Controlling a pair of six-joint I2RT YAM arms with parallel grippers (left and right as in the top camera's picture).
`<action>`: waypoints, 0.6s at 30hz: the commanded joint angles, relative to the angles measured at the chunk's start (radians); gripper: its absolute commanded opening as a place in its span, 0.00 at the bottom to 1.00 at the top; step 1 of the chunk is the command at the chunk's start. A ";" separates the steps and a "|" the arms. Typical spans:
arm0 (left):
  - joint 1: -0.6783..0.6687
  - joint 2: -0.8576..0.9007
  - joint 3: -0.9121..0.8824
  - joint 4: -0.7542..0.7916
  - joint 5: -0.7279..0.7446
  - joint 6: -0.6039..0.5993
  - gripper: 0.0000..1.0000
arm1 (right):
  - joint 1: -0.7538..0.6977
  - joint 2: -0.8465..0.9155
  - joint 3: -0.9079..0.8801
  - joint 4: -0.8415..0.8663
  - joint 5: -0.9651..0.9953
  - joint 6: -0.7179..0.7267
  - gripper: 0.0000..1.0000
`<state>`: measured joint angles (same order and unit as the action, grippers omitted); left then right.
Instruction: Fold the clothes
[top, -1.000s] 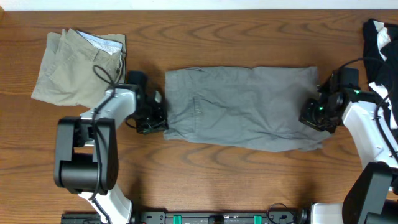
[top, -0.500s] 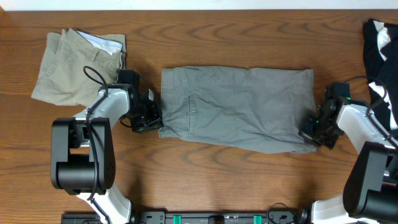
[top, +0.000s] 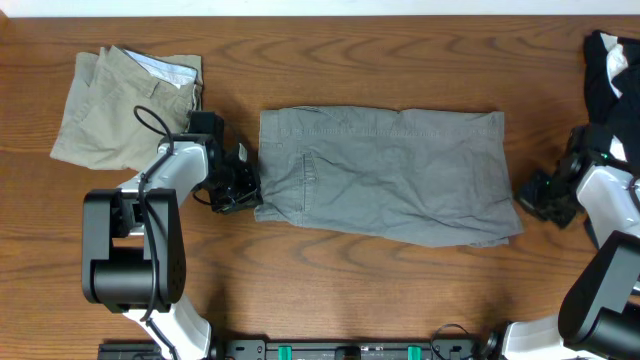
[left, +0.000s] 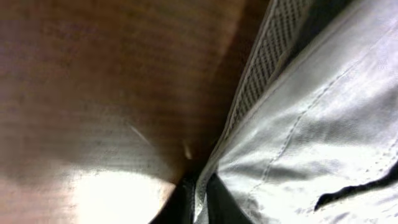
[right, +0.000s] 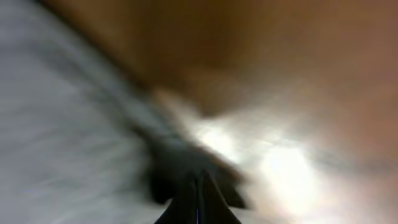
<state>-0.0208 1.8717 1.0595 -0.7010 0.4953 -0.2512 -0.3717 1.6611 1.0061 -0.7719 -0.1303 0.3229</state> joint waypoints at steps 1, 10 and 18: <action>0.009 -0.051 0.047 -0.042 0.040 0.034 0.15 | 0.003 -0.034 0.043 0.028 -0.360 -0.170 0.01; -0.074 -0.218 0.060 0.103 0.148 0.040 0.17 | 0.154 -0.032 0.027 0.116 -0.531 -0.228 0.03; -0.279 -0.147 0.059 0.288 0.143 -0.023 0.17 | 0.423 0.065 0.011 0.233 -0.382 -0.229 0.06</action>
<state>-0.2516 1.6821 1.1130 -0.4400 0.6262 -0.2436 -0.0074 1.6730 1.0317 -0.5507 -0.5655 0.1192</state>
